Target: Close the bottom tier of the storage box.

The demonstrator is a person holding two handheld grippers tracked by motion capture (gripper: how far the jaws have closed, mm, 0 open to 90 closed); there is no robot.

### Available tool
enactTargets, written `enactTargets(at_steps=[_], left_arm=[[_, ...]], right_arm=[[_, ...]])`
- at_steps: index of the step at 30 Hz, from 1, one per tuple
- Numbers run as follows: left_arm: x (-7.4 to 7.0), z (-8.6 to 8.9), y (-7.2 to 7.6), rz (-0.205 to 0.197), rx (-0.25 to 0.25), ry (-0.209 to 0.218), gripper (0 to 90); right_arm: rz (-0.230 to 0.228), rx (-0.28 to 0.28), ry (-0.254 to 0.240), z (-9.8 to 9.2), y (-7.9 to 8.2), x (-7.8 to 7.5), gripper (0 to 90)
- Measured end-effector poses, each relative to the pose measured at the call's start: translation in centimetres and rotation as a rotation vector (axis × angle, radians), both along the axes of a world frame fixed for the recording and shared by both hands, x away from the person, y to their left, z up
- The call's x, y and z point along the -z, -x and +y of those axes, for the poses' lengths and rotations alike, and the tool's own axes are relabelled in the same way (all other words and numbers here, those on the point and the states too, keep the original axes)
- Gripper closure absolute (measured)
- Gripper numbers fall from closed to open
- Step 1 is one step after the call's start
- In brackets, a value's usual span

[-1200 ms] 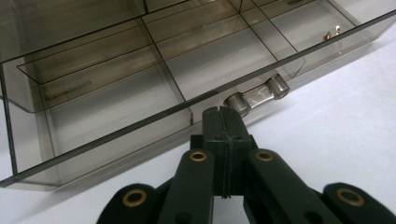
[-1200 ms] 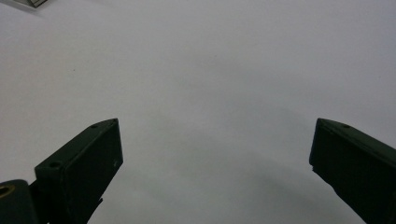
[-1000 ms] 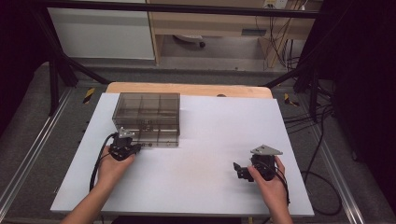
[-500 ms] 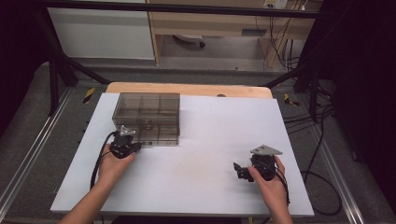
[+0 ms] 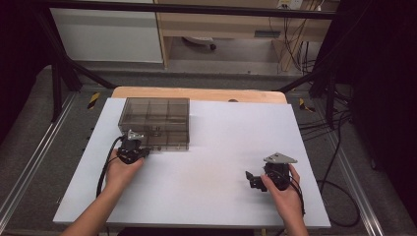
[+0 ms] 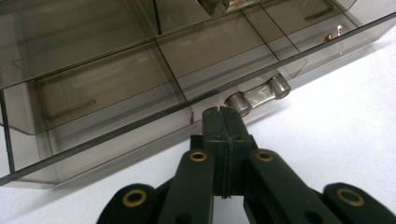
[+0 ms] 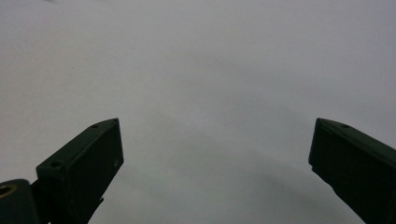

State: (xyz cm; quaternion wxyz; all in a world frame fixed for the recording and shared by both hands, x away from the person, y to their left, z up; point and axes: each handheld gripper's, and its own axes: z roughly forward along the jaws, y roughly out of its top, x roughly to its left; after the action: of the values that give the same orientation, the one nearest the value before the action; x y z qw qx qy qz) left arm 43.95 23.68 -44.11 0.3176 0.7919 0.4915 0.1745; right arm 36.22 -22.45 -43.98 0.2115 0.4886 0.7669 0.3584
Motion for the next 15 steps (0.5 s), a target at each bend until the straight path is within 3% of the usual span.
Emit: enactTargets(at_steps=[15], left_arm=[[0.17,0.03,-0.45,0.008,-0.007,0.003,90.0]], right_arm=[[-0.002,-0.005,-0.001,-0.02,-0.01,0.00,3.8]])
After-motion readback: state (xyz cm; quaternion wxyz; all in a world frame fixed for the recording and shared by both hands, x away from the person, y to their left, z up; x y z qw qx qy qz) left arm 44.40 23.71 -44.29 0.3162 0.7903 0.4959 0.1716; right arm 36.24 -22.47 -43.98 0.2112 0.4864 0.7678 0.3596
